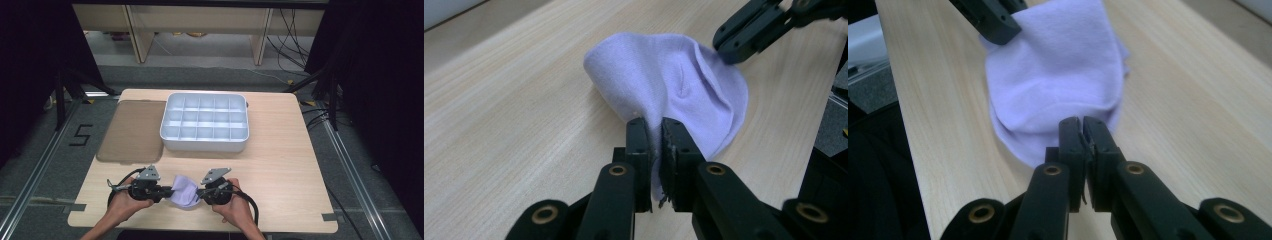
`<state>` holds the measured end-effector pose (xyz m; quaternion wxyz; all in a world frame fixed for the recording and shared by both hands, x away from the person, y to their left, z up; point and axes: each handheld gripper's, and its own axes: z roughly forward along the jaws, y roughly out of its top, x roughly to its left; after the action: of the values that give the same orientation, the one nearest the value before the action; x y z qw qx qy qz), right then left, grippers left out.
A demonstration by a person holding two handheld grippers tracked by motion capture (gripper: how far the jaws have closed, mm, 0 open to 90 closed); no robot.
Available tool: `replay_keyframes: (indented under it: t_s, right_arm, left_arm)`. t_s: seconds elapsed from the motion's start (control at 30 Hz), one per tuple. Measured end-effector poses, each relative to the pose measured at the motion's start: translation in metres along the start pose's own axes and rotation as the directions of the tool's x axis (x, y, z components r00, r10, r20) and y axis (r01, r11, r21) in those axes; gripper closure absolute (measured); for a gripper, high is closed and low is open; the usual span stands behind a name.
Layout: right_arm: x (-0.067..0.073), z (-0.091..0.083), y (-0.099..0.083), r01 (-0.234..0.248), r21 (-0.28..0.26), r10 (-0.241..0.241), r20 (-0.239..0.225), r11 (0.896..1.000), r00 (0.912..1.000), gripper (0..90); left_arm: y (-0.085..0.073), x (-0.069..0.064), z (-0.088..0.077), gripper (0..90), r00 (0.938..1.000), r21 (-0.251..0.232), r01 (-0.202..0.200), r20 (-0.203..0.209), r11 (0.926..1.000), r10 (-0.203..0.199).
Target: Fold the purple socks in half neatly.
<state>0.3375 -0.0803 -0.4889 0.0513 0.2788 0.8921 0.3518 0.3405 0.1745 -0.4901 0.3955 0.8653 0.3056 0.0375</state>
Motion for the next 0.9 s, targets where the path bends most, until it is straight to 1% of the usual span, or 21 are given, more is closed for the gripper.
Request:
replay_keyframes:
  t_s: [0.03, 0.07, 0.1, 0.13, 0.17, 0.23, 0.4, 0.43, 0.47, 0.5, 0.53, 0.57, 0.6, 0.63, 0.7, 0.73, 0.77, 0.8, 0.83, 0.87, 0.9]
  right_arm:
    - [0.001, 0.002, 0.001, 0.002, 0.023, -0.002, 0.002, 1.0, 1.0, 87.6]
    - [0.002, 0.007, 0.002, 0.009, 0.016, -0.009, -0.003, 1.0, 1.0, 87.6]
    - [0.003, 0.014, 0.005, 0.042, 0.029, -0.041, -0.021, 0.999, 0.9989, 87.6]
    - [0.004, 0.016, 0.006, 0.025, 0.042, -0.025, -0.004, 0.999, 0.9997, 87.6]
    - [0.004, 0.018, 0.007, 0.03, 0.051, -0.03, -0.009, 0.998, 0.9995, 87.6]
    - [0.003, 0.022, 0.009, 0.051, 0.038, -0.051, -0.009, 0.998, 0.9987, 87.7]
    - [0.004, 0.026, 0.01, 0.046, 0.037, -0.045, -0.012, 0.998, 0.9989, 88.0]
    - [0.003, 0.027, 0.01, 0.059, 0.031, -0.059, -0.008, 0.998, 0.9982, 88.0]
    - [0.003, 0.027, 0.01, 0.052, 0.043, -0.052, -0.009, 0.998, 0.9986, 88.0]
    - [0.003, 0.028, 0.01, 0.04, 0.035, -0.039, -0.02, 0.999, 0.999, 88.0]
    - [0.003, 0.028, 0.01, 0.039, 0.034, -0.038, -0.023, 0.999, 0.999, 88.0]
    - [0.003, 0.028, 0.01, 0.039, 0.034, -0.038, -0.023, 0.999, 0.999, 88.0]
    - [0.003, 0.027, 0.01, 0.038, 0.037, -0.038, -0.023, 0.999, 0.999, 88.0]
    - [0.002, 0.027, 0.01, 0.038, 0.043, -0.037, -0.02, 0.998, 0.9991, 88.0]
    - [0.002, 0.027, 0.01, 0.034, 0.042, -0.033, -0.024, 0.999, 0.9992, 88.0]
    - [0.001, 0.026, 0.01, 0.028, 0.042, -0.027, -0.026, 0.999, 0.9993, 88.0]
    - [0.002, 0.026, 0.01, 0.012, 0.05, -0.011, -0.02, 0.999, 0.9997, 88.0]
    - [0.001, 0.028, 0.009, 0.027, 0.029, -0.026, -0.034, 0.999, 0.9991, 87.9]
    - [-0.001, 0.026, 0.009, 0.03, 0.039, -0.029, -0.04, 0.999, 0.9988, 87.7]
    - [-0.002, 0.025, 0.008, 0.018, 0.039, -0.017, -0.029, 0.999, 0.9994, 86.6]
    - [-0.004, 0.023, 0.008, 0.009, 0.04, -0.007, -0.029, 0.999, 0.9995, 86.1]
  left_arm:
    - [0.0, -0.001, 0.0, 82.6, 1.0, 0.003, 0.008, -0.005, 1.0, -0.008]
    - [0.001, -0.002, 0.0, 82.5, 0.9999, 0.003, -0.008, -0.006, 1.0, 0.008]
    - [0.002, -0.004, -0.001, 82.4, 0.9999, -0.002, -0.013, -0.008, 0.9999, 0.013]
    - [0.002, -0.004, -0.001, 82.3, 0.9999, -0.002, -0.013, -0.008, 0.9999, 0.013]
    - [0.003, -0.006, -0.001, 82.3, 0.9998, -0.009, -0.018, -0.011, 0.9998, 0.018]
    - [0.004, -0.008, -0.001, 82.3, 0.9998, -0.021, -0.017, -0.009, 0.9996, 0.017]
    - [0.009, -0.014, -0.001, 82.2, 0.9986, -0.038, -0.053, 0.001, 0.9979, 0.053]
    - [0.01, -0.017, 0.001, 82.2, 0.9986, -0.04, -0.052, 0.009, 0.9979, 0.052]
    - [0.011, -0.019, 0.001, 82.1, 0.9987, -0.039, -0.048, 0.013, 0.9981, 0.049]
    - [0.012, -0.021, 0.004, 82.0, 0.9975, -0.044, -0.067, 0.019, 0.9968, 0.068]
    - [0.012, -0.021, 0.004, 81.9, 0.9975, -0.044, -0.067, 0.019, 0.9968, 0.068]
    - [0.013, -0.023, 0.005, 81.9, 0.9984, -0.047, -0.052, 0.021, 0.9976, 0.053]
    - [0.014, -0.024, 0.007, 81.8, 0.9978, -0.045, -0.06, 0.026, 0.9971, 0.062]
    - [0.015, -0.025, 0.009, 81.7, 0.9981, -0.048, -0.053, 0.03, 0.9974, 0.055]
    - [0.017, -0.026, 0.012, 81.5, 0.9964, -0.044, -0.075, 0.036, 0.9962, 0.077]
    - [0.017, -0.027, 0.013, 81.3, 0.9974, -0.044, -0.061, 0.037, 0.9972, 0.063]
    - [0.017, -0.027, 0.016, 81.2, 0.9957, -0.043, -0.08, 0.044, 0.9959, 0.081]
    - [0.016, -0.029, 0.018, 81.1, 0.997, -0.044, -0.061, 0.044, 0.9972, 0.063]
    - [0.016, -0.028, 0.019, 81.1, 0.9952, -0.03, -0.087, 0.041, 0.9957, 0.088]
    - [0.015, -0.03, 0.021, 81.2, 0.9975, -0.033, -0.058, 0.04, 0.9978, 0.059]
    - [0.015, -0.029, 0.023, 81.3, 0.9953, -0.026, -0.086, 0.042, 0.9959, 0.088]
